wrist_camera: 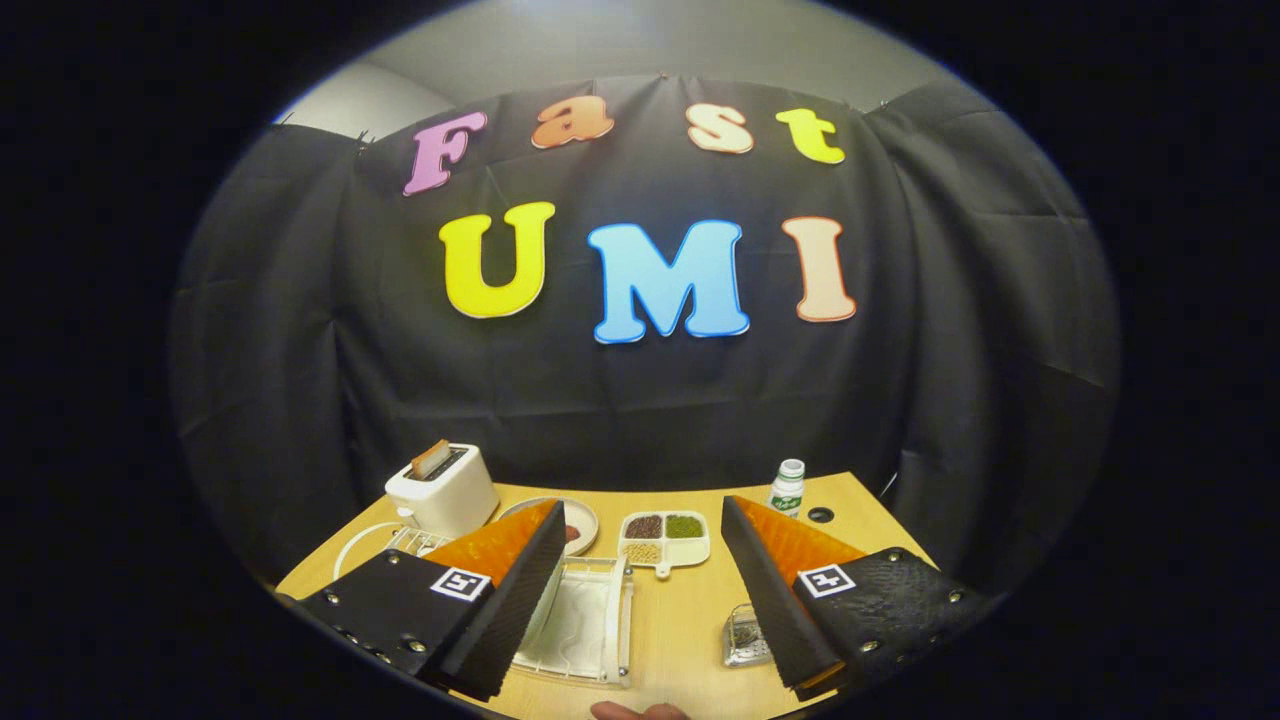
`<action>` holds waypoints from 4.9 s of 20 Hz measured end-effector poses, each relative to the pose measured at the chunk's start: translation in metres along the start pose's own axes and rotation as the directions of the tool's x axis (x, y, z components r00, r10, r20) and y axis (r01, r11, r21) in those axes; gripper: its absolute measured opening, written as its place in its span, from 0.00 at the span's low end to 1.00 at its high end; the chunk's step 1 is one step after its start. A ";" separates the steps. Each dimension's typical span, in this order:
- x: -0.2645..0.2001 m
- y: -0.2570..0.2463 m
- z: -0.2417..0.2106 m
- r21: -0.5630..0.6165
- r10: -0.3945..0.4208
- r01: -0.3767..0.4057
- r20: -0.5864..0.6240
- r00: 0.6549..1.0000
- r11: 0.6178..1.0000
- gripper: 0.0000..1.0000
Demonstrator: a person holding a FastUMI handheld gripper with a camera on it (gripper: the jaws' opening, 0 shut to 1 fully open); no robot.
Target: Take the plate from the dish rack, then take the spoon from the basket and place it into the plate.
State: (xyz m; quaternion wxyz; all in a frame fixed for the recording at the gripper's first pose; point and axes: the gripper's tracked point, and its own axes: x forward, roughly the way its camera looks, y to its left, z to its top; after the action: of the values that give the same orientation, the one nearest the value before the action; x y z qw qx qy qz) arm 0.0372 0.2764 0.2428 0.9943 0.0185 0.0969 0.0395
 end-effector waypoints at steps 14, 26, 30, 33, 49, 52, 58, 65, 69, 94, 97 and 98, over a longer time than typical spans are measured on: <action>0.069 0.058 -0.068 0.012 -0.037 0.047 -0.458 0.888 0.999 0.96; 0.096 0.063 -0.118 -0.098 -0.244 0.233 -0.600 0.762 0.968 0.96; 0.090 0.053 -0.141 -0.130 -0.300 0.290 -0.665 0.684 0.948 0.45; 0.097 0.065 -0.137 -0.108 -0.296 0.297 -0.632 0.716 0.949 0.23; 0.082 0.080 -0.095 -0.309 -0.512 0.411 -0.445 0.734 0.858 0.13; 0.080 0.083 -0.085 -0.262 -0.463 0.382 -0.458 0.759 0.886 0.13; 0.060 0.059 -0.055 -0.149 -0.358 0.328 -0.475 0.804 0.933 0.13; -0.006 0.008 -0.064 0.034 -0.190 0.246 -0.533 0.825 0.969 0.13; -0.034 -0.013 -0.075 0.152 -0.054 0.159 -0.535 0.843 0.976 0.12; -0.105 -0.056 -0.285 0.564 0.423 -0.009 -0.609 0.670 0.826 0.12; -0.099 -0.055 -0.305 0.637 0.500 -0.020 -0.585 0.639 0.771 0.13; -0.100 -0.054 -0.313 0.643 0.506 -0.016 -0.586 0.633 0.765 0.12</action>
State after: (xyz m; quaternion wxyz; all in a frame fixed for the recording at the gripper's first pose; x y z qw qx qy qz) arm -0.1175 0.2231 -0.0477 0.7950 0.3191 0.4891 0.1641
